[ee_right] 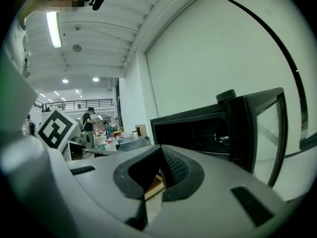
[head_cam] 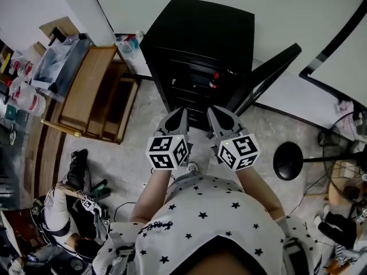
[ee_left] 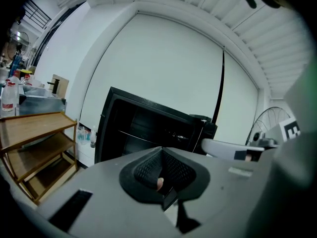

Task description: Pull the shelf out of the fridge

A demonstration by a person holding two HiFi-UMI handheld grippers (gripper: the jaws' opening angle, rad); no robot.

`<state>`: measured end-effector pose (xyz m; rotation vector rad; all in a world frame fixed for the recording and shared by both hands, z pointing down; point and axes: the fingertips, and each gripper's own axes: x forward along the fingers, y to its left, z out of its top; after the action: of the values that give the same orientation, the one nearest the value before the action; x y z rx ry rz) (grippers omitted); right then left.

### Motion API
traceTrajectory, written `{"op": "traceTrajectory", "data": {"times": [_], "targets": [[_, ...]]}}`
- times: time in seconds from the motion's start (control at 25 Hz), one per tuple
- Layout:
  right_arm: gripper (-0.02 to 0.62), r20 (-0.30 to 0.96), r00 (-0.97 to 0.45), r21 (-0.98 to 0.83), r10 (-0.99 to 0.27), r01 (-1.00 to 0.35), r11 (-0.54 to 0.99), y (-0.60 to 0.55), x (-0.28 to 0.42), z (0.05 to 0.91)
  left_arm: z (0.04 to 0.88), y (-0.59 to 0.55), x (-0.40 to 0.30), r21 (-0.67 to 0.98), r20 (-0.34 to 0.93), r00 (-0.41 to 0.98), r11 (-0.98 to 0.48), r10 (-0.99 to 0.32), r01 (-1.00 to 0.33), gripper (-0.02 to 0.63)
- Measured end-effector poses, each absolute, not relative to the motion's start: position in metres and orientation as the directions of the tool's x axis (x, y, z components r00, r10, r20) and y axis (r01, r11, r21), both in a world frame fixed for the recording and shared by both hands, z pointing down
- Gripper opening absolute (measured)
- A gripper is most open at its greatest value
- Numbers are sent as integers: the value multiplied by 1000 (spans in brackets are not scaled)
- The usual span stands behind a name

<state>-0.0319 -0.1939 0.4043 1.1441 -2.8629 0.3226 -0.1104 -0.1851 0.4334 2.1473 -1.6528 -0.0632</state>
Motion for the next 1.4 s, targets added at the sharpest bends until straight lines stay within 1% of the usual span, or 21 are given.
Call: {"op": "traceTrajectory", "data": {"times": [0.24, 0.48, 0.64, 0.76, 0.96, 1.16, 1.24, 1.4], "targets": [[-6, 126, -708, -174, -694, -705, 688, -221, -47, 411, 445, -223, -129, 394, 216, 303, -201, -928, -897, 12], [-6, 128, -706, -184, -696, -707, 683, -238, -56, 413, 453, -258, -134, 482, 183, 355, -230, -917, -845, 12], [-6, 135, -704, -198, -697, -708, 677, -242, -59, 416, 462, -277, -134, 590, 155, 383, -225, -911, -775, 12], [-6, 139, -704, -206, -696, -708, 676, -245, -59, 419, 471, -291, -132, 684, 125, 409, -220, -904, -695, 12], [-6, 152, -712, -212, -686, -701, 681, -251, -54, 424, 486, -313, -129, 797, 62, 405, -199, -912, -571, 18], [-6, 164, -723, -214, -671, -690, 691, -259, -47, 429, 495, -339, -128, 903, -49, 381, -204, -923, -378, 118], [-6, 172, -727, -213, -665, -686, 696, -262, -44, 431, 502, -350, -127, 926, -73, 371, -201, -926, -319, 170], [-6, 175, -735, -213, -655, -677, 704, -268, -39, 431, 512, -370, -124, 963, -121, 335, -192, -934, -187, 198]]}}
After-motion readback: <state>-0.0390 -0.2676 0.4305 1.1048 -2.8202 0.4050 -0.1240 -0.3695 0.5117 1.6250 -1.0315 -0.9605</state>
